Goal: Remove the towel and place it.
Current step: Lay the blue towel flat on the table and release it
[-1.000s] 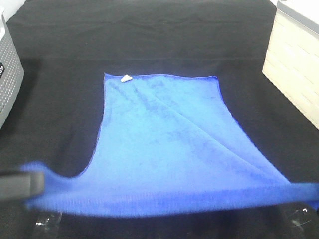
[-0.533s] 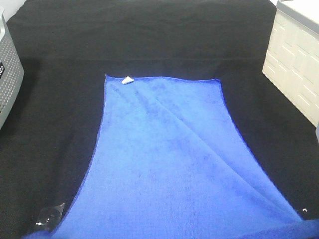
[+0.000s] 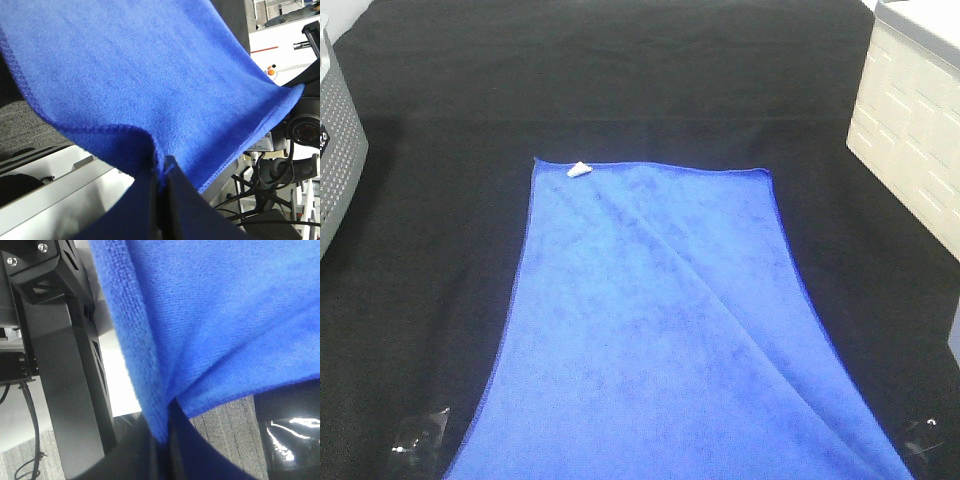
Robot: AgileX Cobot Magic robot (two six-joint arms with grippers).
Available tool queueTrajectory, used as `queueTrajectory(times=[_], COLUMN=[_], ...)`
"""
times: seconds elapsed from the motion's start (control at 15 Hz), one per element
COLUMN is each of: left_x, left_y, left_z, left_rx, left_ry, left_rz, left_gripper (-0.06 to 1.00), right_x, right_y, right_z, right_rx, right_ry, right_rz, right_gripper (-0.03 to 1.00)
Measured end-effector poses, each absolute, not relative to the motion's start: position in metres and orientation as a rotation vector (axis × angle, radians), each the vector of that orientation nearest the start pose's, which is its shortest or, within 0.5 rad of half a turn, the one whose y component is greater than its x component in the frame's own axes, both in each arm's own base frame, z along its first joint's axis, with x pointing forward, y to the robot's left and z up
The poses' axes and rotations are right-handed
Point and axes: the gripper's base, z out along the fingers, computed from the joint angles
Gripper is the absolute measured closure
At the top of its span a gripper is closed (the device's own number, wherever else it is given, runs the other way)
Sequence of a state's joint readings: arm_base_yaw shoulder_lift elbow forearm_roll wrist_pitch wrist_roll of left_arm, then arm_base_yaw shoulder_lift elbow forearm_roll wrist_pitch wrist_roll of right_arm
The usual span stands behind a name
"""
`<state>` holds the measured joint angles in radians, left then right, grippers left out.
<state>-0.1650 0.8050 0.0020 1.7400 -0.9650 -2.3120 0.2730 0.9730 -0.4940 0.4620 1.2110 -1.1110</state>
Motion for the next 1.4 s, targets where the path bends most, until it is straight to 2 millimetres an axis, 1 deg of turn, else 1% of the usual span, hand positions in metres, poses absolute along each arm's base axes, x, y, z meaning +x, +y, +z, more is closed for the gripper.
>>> queueTrajectory(times=[0.13, 0.33, 0.6, 0.73, 0.93, 1.07, 1.13, 1.27, 1.4], left_x=[0.052, 0.048, 0.037, 0.037, 0.035, 0.035, 0.035, 0.033, 0.029], left_y=[-0.084, -0.086, -0.091, -0.091, -0.091, -0.092, -0.092, -0.092, -0.093], left_z=[0.161, 0.163, 0.164, 0.163, 0.164, 0.164, 0.164, 0.165, 0.168], left_rx=[0.008, 0.027, 0.196, 0.224, 0.245, 0.254, 0.266, 0.303, 0.348], left_ry=[2.522, 2.529, 2.568, 2.564, 2.560, 2.557, 2.554, 2.542, 2.533], left_rz=[-1.467, -1.523, -1.580, -1.566, -1.582, -1.587, -1.589, -1.604, -1.664], left_gripper=[0.94, 0.94, 0.94, 0.94, 0.94, 0.94, 0.94, 0.94, 0.94], right_x=[0.100, 0.100, 0.097, 0.093, 0.077, 0.069, 0.066, 0.065, 0.066], right_y=[0.068, 0.069, 0.072, 0.078, 0.093, 0.097, 0.098, 0.096, 0.095], right_z=[0.219, 0.219, 0.217, 0.217, 0.217, 0.215, 0.214, 0.213, 0.212], right_rx=[-1.668, -1.658, -1.633, -1.707, -1.937, -2.064, -2.097, -2.079, -2.056], right_ry=[2.420, 2.419, 2.418, 2.378, 2.248, 2.217, 2.225, 2.288, 2.325], right_rz=[0.619, 0.638, 0.697, 0.711, 0.731, 0.682, 0.650, 0.600, 0.579], right_gripper=[0.96, 0.96, 0.96, 0.96, 0.96, 0.96, 0.96, 0.96, 0.96])
